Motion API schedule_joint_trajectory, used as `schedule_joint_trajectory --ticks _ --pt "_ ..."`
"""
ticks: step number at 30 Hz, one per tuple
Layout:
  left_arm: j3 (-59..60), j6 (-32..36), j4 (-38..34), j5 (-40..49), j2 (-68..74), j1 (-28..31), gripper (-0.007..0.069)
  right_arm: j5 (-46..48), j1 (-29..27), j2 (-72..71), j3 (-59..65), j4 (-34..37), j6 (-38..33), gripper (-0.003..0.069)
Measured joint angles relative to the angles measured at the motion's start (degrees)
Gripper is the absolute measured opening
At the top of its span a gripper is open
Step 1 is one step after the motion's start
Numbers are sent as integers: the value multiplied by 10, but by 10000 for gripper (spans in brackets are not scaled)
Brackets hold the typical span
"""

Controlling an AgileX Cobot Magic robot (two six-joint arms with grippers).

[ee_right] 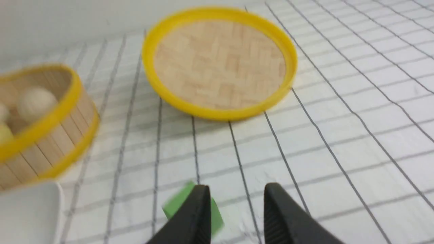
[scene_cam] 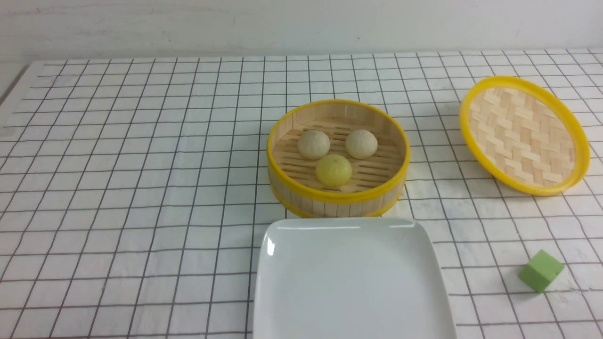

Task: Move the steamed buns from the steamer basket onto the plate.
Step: Use the right arm to grab the steamed stuffed bun that is closest to it

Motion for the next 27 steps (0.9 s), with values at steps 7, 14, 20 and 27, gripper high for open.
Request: schedule_joint_trajectory --ticks 7,14,20,27 --pt "0 0 0 1 0 0 397 4 0 0 -130 33 -33 243" --pt "0 0 0 2 0 0 397 138 0 0 -292 33 -65 243" --pt "0 0 0 2 0 0 397 258 0 0 -400 34 -66 243" --pt "0 0 0 2 0 0 397 329 0 -3 -496 104 -66 243"
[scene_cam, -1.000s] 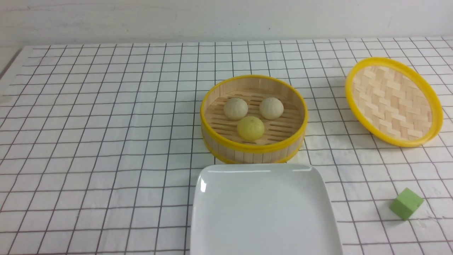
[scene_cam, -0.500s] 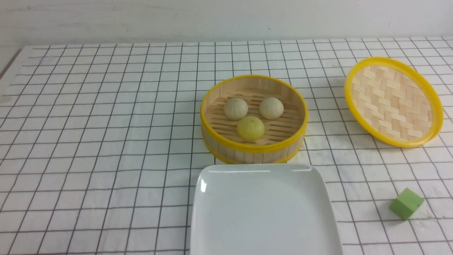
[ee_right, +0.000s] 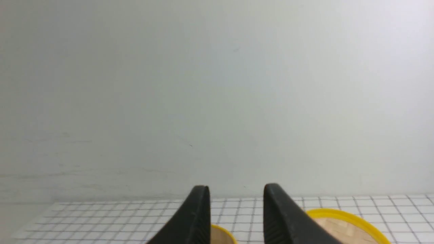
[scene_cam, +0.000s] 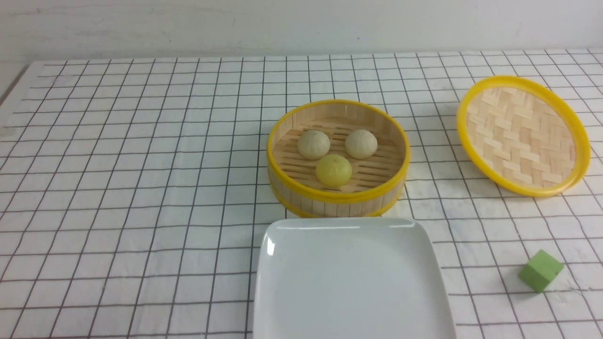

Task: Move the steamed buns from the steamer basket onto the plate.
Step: Use the right arm to grab the steamed stuffed bun that is closest to it

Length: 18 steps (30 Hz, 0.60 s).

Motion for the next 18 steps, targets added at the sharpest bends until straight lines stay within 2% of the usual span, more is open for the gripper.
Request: schedule_joint_trajectory --ticks 8,18 --pt "0 0 3 0 0 0 397 -17 0 0 -2 102 7 243" --pt "0 0 6 0 0 0 397 -16 0 0 -2 106 7 243"
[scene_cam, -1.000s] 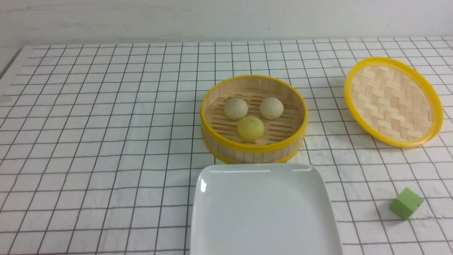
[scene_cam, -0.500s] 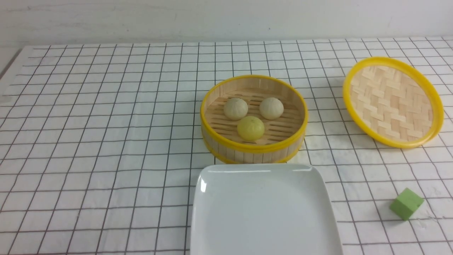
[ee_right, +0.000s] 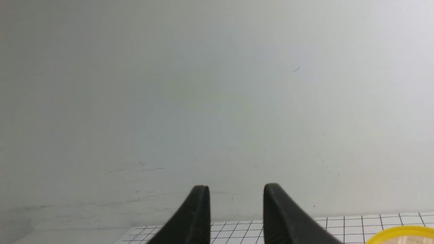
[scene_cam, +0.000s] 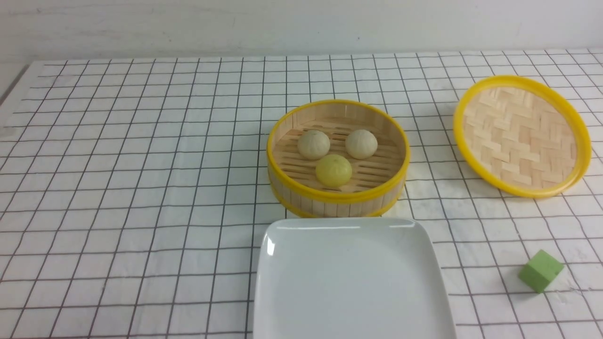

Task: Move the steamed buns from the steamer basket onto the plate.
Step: Use the right arm to grab the steamed stuffed bun that is closest to it

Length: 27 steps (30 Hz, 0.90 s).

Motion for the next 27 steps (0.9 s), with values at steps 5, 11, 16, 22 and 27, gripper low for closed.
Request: schedule_joint_trajectory --ticks 5,11,16,22,27 --pt "0 0 1 0 0 0 397 6 0 0 0 0 0 243" --pt "1 -1 38 1 0 0 397 13 0 0 0 0 0 243" --pt "2 -19 36 -89 0 0 397 15 0 0 0 0 0 243" --pt "2 -135 2 -199 0 0 397 49 0 0 0 0 0 243" --pt "2 -218 -2 -233 0 0 397 94 0 0 0 0 0 243"
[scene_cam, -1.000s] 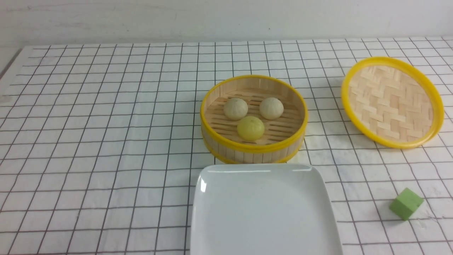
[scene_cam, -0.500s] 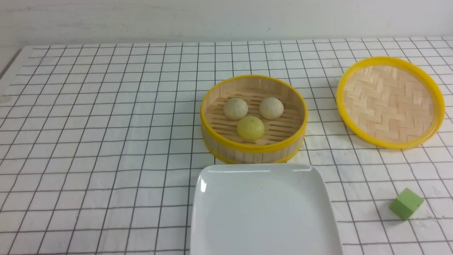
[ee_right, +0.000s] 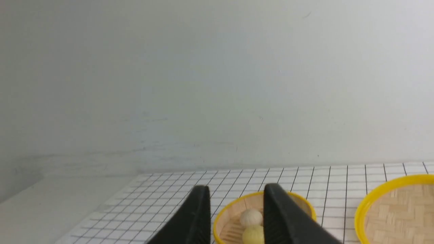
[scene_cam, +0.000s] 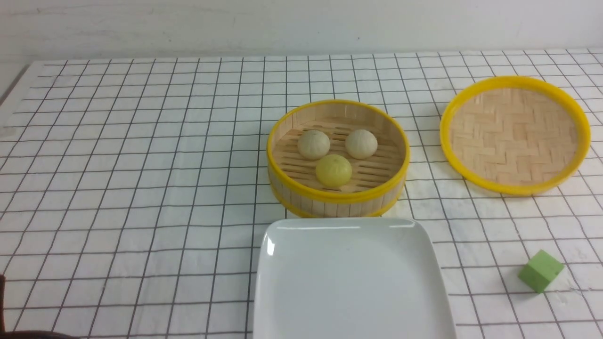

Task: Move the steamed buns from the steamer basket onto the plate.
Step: Use the right arm to grab the steamed stuffed bun that is closest to it

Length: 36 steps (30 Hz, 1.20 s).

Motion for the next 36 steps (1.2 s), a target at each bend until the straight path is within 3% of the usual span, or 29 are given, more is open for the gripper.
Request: schedule_joint_trajectory --ticks 5,23,29,32,36 --pt "0 -33 0 0 0 0 397 28 0 0 0 0 0 243" --pt "0 -55 -2 -6 0 0 397 44 0 0 0 0 1 243" --pt "-9 -85 15 0 0 0 397 108 0 50 -1 1 -2 243" --pt "-35 -94 17 13 0 0 397 116 0 79 -1 1 -16 243" --pt "-104 -97 21 26 30 0 397 108 0 136 -1 18 -115 243"
